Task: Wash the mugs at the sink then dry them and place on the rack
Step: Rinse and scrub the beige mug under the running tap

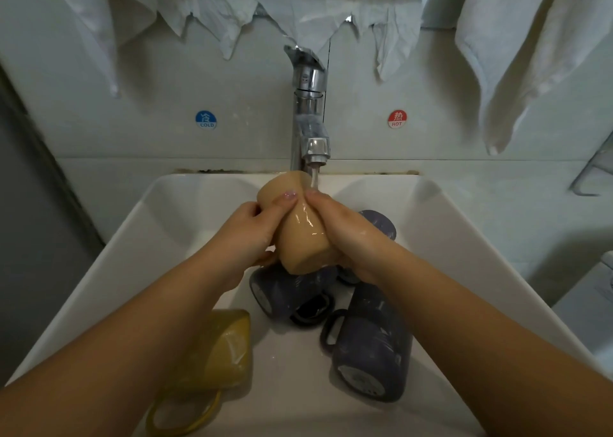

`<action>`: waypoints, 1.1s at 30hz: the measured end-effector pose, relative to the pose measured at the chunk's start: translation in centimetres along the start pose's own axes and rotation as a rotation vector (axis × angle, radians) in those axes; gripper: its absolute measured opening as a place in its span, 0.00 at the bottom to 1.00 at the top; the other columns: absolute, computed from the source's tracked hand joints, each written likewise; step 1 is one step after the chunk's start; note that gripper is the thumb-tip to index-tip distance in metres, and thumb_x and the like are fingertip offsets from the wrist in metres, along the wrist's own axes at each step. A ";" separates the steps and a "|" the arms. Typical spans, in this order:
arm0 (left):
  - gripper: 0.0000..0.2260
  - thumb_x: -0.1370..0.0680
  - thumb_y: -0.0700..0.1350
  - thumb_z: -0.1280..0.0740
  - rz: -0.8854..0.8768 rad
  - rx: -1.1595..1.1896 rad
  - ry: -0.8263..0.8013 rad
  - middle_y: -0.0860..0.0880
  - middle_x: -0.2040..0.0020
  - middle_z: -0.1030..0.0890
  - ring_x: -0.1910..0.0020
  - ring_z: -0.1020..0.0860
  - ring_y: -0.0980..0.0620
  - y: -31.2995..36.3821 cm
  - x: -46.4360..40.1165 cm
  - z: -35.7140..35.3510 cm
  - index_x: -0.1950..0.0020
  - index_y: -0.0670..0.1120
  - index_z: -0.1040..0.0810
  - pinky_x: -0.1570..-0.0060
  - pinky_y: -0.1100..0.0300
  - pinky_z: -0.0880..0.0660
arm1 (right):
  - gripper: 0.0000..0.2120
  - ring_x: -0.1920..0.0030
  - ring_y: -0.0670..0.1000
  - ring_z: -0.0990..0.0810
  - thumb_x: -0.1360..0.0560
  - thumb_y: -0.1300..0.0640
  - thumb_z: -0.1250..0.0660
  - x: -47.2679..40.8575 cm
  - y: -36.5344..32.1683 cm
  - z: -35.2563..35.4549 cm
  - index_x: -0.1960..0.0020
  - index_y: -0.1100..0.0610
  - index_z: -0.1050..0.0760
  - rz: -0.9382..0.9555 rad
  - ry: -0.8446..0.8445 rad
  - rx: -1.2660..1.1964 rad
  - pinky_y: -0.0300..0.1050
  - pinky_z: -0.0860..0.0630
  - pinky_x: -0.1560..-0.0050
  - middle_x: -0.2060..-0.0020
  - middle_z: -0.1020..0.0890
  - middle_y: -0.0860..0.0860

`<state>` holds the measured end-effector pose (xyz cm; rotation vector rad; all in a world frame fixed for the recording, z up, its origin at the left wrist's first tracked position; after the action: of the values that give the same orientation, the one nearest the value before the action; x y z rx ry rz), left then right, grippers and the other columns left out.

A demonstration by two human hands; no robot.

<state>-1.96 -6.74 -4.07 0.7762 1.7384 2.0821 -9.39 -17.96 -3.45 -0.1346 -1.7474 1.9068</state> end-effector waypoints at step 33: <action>0.39 0.41 0.78 0.50 -0.056 -0.155 0.268 0.40 0.37 0.26 0.39 0.27 0.38 1.6 0.4 0.4 0.44 0.54 0.27 0.37 0.39 0.30 | 0.20 0.46 0.54 0.21 0.23 0.47 0.36 0.5 -0.7 -1.1 0.34 0.51 0.35 0.132 -0.130 -0.286 0.54 0.22 0.44 0.44 0.23 0.53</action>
<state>-1.87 -6.48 -2.42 0.4157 1.6774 2.3361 -9.10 -16.71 -2.85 -0.2406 -2.1417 1.7787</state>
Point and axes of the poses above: each hand's wrist, its own x-axis away from the middle knuckle, its own z-axis out of the back of the hand, y = z × x, the point moved 4 cm from there along -x, towards the middle knuckle
